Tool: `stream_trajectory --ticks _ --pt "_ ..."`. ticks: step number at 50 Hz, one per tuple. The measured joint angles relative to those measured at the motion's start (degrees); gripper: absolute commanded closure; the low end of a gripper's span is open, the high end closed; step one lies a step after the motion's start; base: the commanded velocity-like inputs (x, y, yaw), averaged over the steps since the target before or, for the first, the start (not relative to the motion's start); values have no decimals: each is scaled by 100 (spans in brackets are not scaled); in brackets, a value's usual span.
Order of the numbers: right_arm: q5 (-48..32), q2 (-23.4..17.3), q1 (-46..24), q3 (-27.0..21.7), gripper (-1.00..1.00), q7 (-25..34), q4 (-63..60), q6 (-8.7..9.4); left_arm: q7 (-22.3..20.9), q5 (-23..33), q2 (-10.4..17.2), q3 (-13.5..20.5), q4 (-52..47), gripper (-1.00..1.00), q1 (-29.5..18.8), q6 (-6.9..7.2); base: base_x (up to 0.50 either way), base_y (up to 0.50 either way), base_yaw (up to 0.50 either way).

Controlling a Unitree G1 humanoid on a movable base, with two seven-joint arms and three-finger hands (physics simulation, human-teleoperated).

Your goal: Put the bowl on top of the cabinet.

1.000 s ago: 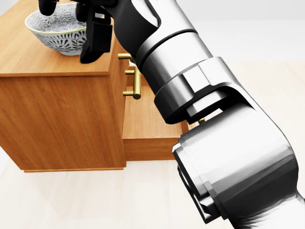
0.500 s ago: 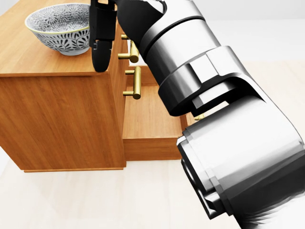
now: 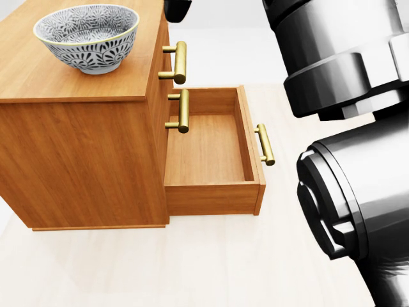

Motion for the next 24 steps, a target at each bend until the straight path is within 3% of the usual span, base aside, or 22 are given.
stream_trajectory --ticks 11,24 --pt "-234 -537 1279 -145 -100 70 -2542 0 32 -121 68 73 22 -100 -28 0 0 0 0" --pt "-788 -881 2945 -302 -100 70 -5076 0 42 -185 99 93 20 -100 -17 0 0 0 0"
